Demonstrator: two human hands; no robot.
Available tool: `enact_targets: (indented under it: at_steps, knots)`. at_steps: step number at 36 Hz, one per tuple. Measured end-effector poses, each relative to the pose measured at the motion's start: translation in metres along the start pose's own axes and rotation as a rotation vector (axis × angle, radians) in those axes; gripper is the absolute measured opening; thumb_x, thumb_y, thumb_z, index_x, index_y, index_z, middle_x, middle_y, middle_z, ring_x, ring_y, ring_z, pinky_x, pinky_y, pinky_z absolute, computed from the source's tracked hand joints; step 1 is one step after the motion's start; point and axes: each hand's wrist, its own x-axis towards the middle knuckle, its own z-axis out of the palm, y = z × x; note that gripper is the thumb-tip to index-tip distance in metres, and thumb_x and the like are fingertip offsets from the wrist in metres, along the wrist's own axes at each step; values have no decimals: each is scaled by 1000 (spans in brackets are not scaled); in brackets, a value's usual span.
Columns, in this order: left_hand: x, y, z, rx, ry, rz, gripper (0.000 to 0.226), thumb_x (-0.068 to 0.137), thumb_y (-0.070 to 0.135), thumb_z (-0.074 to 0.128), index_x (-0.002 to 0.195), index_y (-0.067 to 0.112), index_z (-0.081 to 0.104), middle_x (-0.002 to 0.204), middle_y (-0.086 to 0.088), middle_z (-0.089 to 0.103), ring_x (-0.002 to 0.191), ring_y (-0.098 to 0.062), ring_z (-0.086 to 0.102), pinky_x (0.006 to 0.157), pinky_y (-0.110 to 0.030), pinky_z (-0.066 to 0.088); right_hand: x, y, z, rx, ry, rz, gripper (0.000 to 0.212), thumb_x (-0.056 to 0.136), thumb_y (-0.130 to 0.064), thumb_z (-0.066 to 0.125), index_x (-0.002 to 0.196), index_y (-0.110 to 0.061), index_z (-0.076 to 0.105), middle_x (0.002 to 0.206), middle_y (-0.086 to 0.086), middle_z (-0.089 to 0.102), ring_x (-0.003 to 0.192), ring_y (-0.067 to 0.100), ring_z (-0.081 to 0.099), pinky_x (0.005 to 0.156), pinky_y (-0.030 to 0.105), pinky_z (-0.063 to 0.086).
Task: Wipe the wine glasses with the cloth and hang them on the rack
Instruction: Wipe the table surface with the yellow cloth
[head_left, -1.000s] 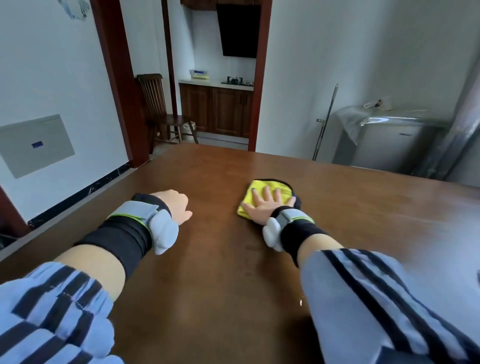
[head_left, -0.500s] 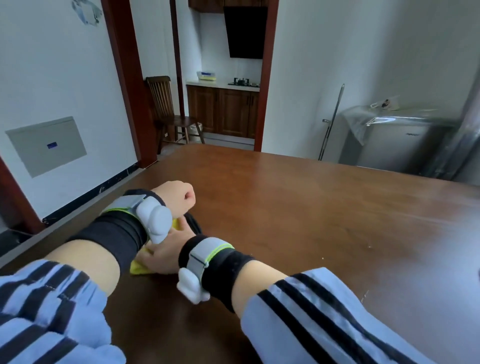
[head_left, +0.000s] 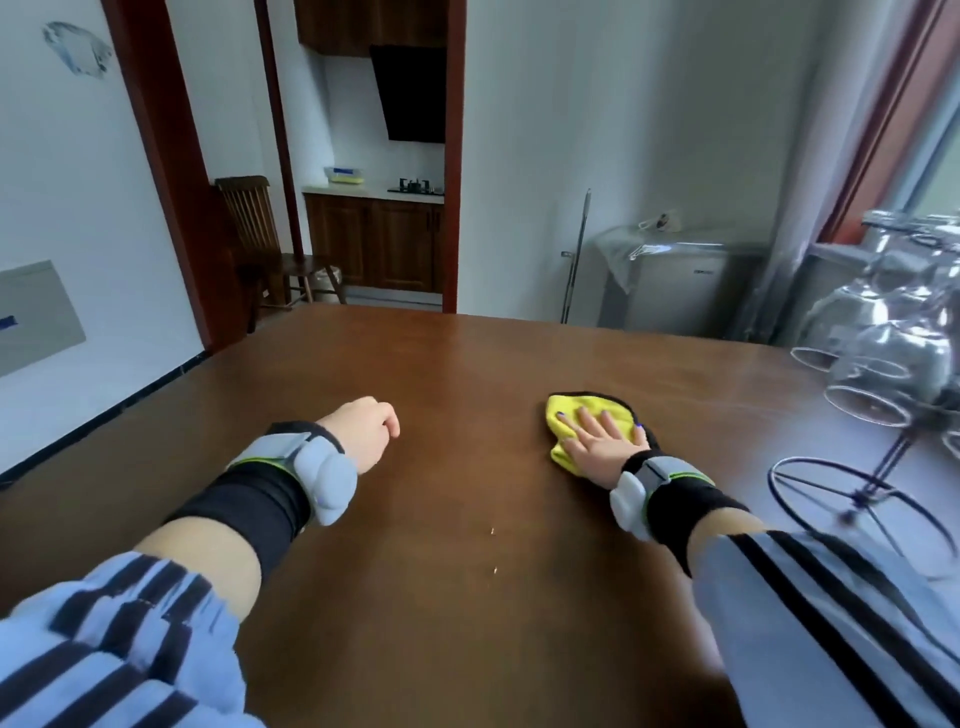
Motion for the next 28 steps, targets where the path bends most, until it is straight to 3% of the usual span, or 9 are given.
enact_targets:
  at_steps: [4,10,18,24,28]
  knots:
    - [-12,27,4,-26,-16,51,30,98,12,30,93,27,55,118,-2,50,103,-22,56,95,-36,45,-35,50,4,35,-4,155,53,103,-52,14,153,-47,-4,164,-5,-15,151,25,-14,117,57,-7]
    - [-38,51,5,-17,-60,122,30,99,13,31,106,18,60,121,-3,49,105,-22,53,96,-34,43,-81,56,20,49,39,229,58,100,-59,14,153,-46,-4,164,-2,-16,151,27,-13,116,60,-4]
    - [-74,41,-15,81,-132,126,23,96,20,43,113,17,59,100,6,51,88,-14,50,78,-24,39,-117,16,31,10,2,180,79,88,-79,12,154,-41,-9,163,0,-18,150,29,-15,114,64,-6]
    - [-96,-9,-31,82,-199,-15,19,88,25,61,106,20,60,98,9,58,88,-14,58,74,-22,43,-115,-39,31,-12,-12,112,86,83,-84,12,154,-40,-8,164,0,-17,150,30,-15,113,66,-6]
    - [-104,-35,-35,71,-201,-81,17,86,23,66,102,19,61,98,5,59,87,-15,57,80,-24,47,-97,-83,27,-7,-3,61,85,84,-83,14,155,-39,-5,164,0,-15,150,29,-13,113,66,-7]
